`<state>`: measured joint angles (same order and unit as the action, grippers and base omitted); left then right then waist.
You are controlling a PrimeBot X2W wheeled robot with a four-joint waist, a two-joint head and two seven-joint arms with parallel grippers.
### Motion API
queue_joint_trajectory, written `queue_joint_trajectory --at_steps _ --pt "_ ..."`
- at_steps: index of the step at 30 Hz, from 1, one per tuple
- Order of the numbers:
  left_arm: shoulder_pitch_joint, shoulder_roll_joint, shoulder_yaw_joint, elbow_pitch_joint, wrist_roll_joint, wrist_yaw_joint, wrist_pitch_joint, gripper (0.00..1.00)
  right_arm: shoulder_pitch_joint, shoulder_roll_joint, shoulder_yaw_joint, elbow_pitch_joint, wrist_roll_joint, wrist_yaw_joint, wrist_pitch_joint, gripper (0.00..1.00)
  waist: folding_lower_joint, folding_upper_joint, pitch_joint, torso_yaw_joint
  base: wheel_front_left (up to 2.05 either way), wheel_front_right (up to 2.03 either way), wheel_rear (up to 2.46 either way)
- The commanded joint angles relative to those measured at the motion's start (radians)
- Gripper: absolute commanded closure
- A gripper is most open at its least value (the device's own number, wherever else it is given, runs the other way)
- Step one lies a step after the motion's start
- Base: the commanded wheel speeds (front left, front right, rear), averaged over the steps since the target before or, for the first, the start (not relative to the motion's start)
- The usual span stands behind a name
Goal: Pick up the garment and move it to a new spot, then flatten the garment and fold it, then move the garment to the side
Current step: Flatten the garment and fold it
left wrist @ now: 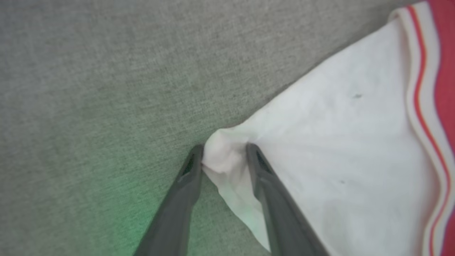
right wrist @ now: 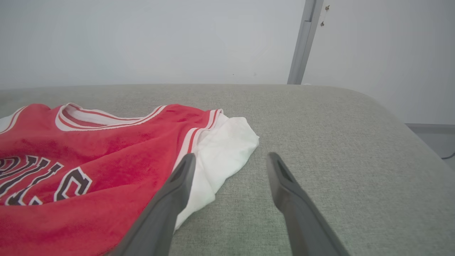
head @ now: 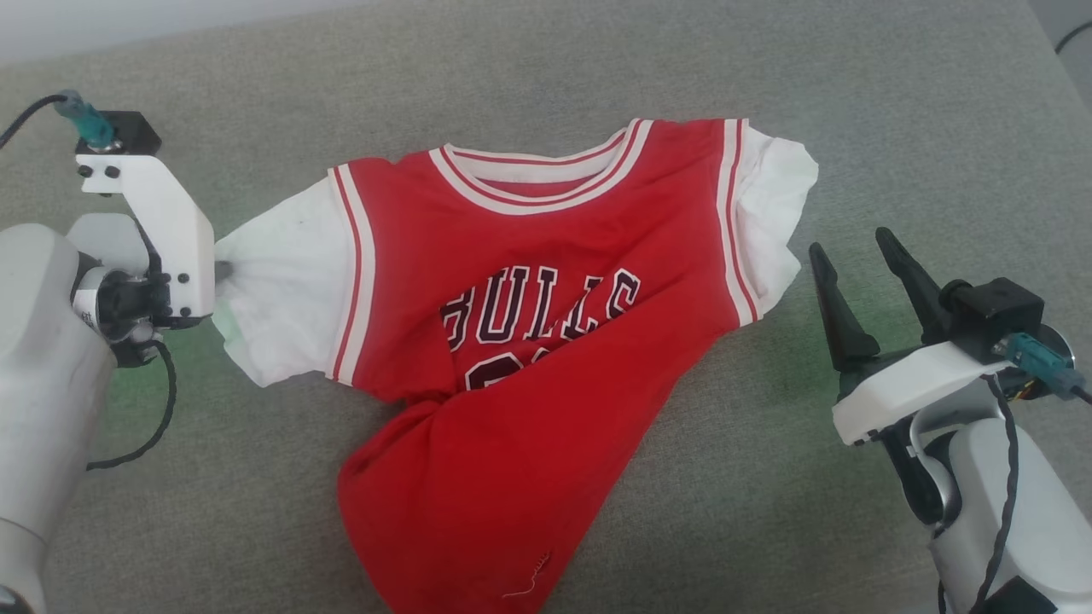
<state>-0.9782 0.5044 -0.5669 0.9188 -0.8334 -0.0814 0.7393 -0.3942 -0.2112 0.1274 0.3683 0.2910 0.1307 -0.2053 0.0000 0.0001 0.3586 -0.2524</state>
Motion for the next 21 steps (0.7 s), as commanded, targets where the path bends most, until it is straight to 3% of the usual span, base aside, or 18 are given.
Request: queue_joint_trajectory --at_steps 1,5,11,21 --pt "0.136 -0.038 -0.057 0.065 0.002 -0.008 0.053 1.00 -0.010 -0.001 0.000 -0.001 0.006 0.000 0.005 0.00 0.0000 -0.0001 0.002 0.002 0.00 0.00 0.00" --pt "0.104 -0.027 -0.039 0.051 -0.005 -0.017 0.013 1.00 -0.017 -0.008 -0.003 -0.013 0.009 0.000 0.019 0.00 0.0000 -0.0001 0.002 0.015 0.00 0.00 0.00" --pt "0.079 0.053 -0.019 0.036 0.013 0.000 -0.041 1.00 -0.049 -0.056 0.000 -0.023 0.032 0.000 0.094 0.00 0.0000 -0.0001 -0.017 0.075 0.00 0.00 0.00" --pt "0.087 0.064 0.009 -0.016 -0.012 0.012 -0.100 1.00 -0.145 -0.151 0.059 0.013 0.108 0.000 0.256 0.00 0.0000 -0.0001 -0.021 0.177 0.00 0.00 0.00"
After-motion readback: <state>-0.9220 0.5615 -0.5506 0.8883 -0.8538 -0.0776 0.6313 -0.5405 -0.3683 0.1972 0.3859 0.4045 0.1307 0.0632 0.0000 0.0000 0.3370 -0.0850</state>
